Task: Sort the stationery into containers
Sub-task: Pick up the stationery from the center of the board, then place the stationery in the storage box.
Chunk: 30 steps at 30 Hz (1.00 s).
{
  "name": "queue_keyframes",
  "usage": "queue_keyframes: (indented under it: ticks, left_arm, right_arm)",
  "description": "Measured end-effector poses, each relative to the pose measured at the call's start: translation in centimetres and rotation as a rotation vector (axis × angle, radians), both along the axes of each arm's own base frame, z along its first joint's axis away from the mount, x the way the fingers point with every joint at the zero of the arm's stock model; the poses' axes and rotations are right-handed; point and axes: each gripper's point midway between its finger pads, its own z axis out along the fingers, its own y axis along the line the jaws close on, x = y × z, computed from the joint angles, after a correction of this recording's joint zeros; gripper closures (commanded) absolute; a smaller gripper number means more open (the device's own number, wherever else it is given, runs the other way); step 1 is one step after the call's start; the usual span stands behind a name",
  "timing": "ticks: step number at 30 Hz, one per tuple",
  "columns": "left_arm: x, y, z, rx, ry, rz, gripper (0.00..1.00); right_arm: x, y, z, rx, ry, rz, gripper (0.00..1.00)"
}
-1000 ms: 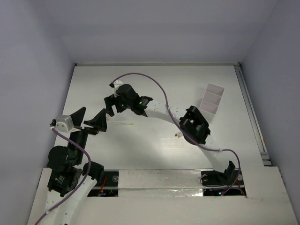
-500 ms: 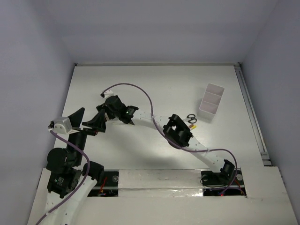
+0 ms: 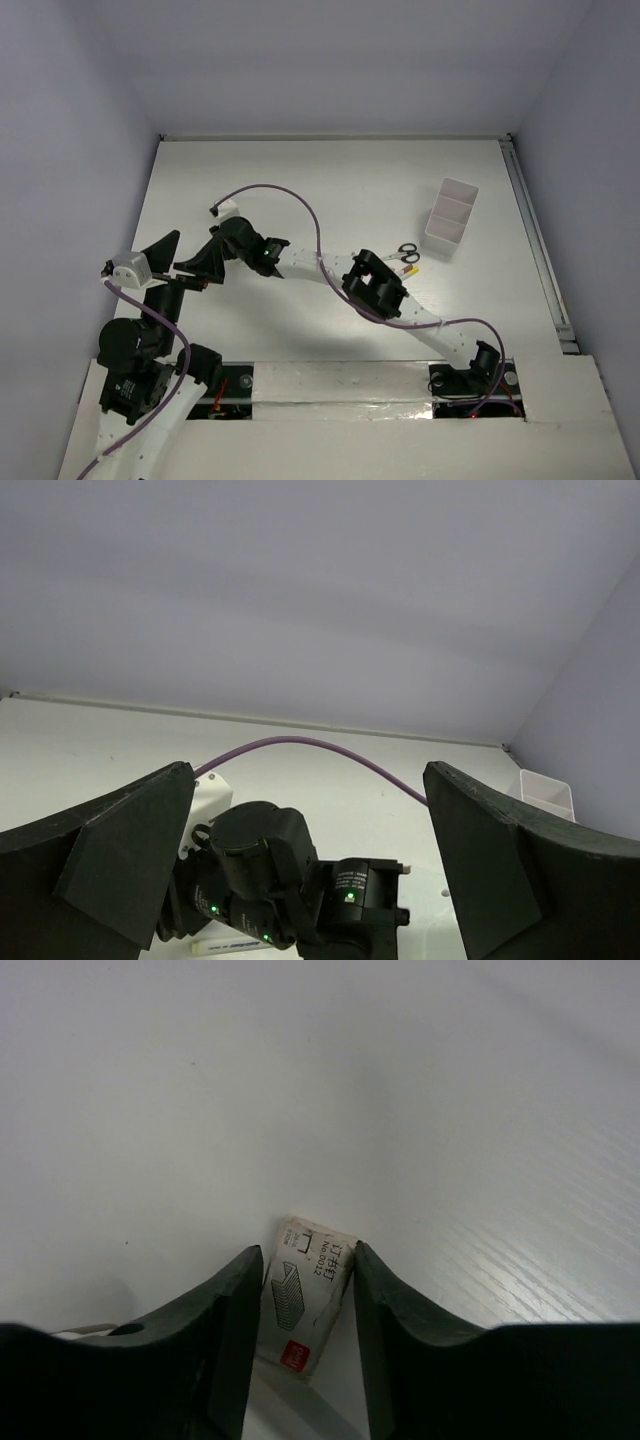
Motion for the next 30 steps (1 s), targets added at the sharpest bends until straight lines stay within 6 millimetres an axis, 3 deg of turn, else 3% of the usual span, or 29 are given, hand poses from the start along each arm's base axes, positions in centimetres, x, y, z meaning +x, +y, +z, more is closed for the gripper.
queue_keyframes:
  ticks: [3, 9, 11, 15, 19, 24, 25, 26, 30]
  left_arm:
    - [0.0, 0.0, 0.0, 0.0, 0.0, -0.003, 0.01]
    - [0.0, -0.1, 0.0, 0.001, 0.001, -0.003, 0.01]
    - [0.0, -0.1, 0.0, 0.001, 0.001, -0.003, 0.01]
    - [0.0, -0.1, 0.0, 0.002, 0.002, -0.007, 0.01]
    - [0.0, -0.3, 0.0, 0.006, 0.001, -0.016, 0.01]
    - [-0.1, -0.5, 0.0, 0.009, -0.001, -0.026, 0.01]
    - [-0.1, -0.5, 0.0, 0.009, -0.001, -0.027, 0.01]
    - [-0.1, -0.5, 0.0, 0.01, -0.001, -0.028, 0.01]
    - [-0.1, -0.6, -0.1, 0.012, -0.001, -0.033, 0.01]
  right_arm:
    - [0.3, 0.0, 0.1, 0.018, -0.012, -0.017, 0.66]
    - [0.6, -1.0, 0.3, 0.036, -0.035, -0.059, 0.7]
    - [0.5, -2.2, 0.4, 0.029, -0.028, -0.069, 0.71]
    - [1.0, -6.5, 1.5, 0.046, 0.015, -0.106, 0.71]
    - [3.8, -13.4, 6.0, 0.142, 0.019, -0.195, 0.74]
    - [7.9, -25.5, 15.1, 0.322, -0.067, -0.376, 0.74]
    - [8.3, -27.9, 15.7, 0.339, -0.082, -0.413, 0.74]
    - [8.9, -30.4, 17.8, 0.37, -0.118, -0.452, 0.74]
    - [9.1, -39.2, 20.0, 0.378, -0.183, -0.602, 0.74]
